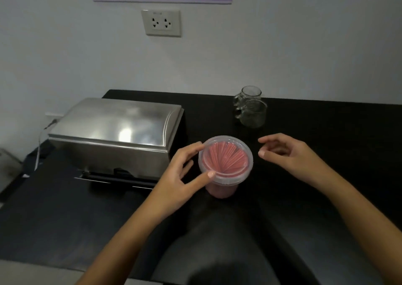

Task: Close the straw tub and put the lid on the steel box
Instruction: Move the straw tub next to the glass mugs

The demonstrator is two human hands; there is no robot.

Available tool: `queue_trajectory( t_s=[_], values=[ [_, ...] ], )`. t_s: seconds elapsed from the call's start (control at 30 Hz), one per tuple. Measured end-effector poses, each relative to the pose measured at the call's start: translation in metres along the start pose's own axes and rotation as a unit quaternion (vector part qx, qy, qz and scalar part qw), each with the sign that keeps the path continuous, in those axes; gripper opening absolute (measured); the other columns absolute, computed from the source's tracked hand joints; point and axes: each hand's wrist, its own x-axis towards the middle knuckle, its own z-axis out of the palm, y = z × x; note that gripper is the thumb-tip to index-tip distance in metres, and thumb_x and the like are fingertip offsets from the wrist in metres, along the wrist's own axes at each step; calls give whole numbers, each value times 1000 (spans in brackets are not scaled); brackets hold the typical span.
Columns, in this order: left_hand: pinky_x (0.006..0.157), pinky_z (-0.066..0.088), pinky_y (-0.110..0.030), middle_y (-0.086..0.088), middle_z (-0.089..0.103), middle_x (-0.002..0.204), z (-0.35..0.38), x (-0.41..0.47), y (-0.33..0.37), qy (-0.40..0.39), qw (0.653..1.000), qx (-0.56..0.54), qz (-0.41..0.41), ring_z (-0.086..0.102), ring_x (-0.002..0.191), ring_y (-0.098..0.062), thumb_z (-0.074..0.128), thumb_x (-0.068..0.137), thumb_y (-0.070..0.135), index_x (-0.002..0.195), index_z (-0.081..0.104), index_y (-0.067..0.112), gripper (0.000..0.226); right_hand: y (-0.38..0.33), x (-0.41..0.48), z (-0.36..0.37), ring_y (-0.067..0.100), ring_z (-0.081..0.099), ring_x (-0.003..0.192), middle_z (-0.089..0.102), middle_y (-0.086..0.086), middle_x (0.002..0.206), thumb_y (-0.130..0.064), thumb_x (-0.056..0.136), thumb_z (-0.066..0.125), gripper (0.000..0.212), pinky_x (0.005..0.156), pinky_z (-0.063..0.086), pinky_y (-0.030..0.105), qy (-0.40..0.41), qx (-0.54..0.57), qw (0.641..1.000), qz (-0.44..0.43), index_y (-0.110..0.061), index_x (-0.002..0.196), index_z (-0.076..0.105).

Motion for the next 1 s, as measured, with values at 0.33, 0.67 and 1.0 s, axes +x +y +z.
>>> queue_trajectory(
  t_s=[0.33, 0.67, 1.0],
  values=[
    [97, 36, -10, 25, 44, 125, 9, 6, -55, -23, 990, -40, -132, 43, 118, 7, 74, 70, 6, 119, 35, 44, 73, 48, -6, 29, 10, 55, 102, 56, 1, 113, -17, 74, 71, 52, 86, 46, 23, -81, -6, 994, 73, -20, 121, 48],
    [103, 41, -23, 9, 55, 126, 7, 30, -68, -49, 991, -5, -123, 50, 122, -4, 82, 48, 43, 118, 44, 42, 80, 61, -1, 70, 2, 41, 118, 44, -5, 137, -30, 62, 80, 85, 94, 35, 16, -65, 26, 997, 27, -29, 131, 31],
    [95, 46, -18, -6, 47, 135, 18, 59, -76, 25, 994, -15, -104, 51, 118, -9, 77, 67, 4, 127, 44, 22, 70, 63, 29, 64, 1, 42, 115, 45, -3, 136, -26, 68, 76, 79, 94, 36, 18, -27, 42, 999, 18, -28, 133, 32]
  ],
)
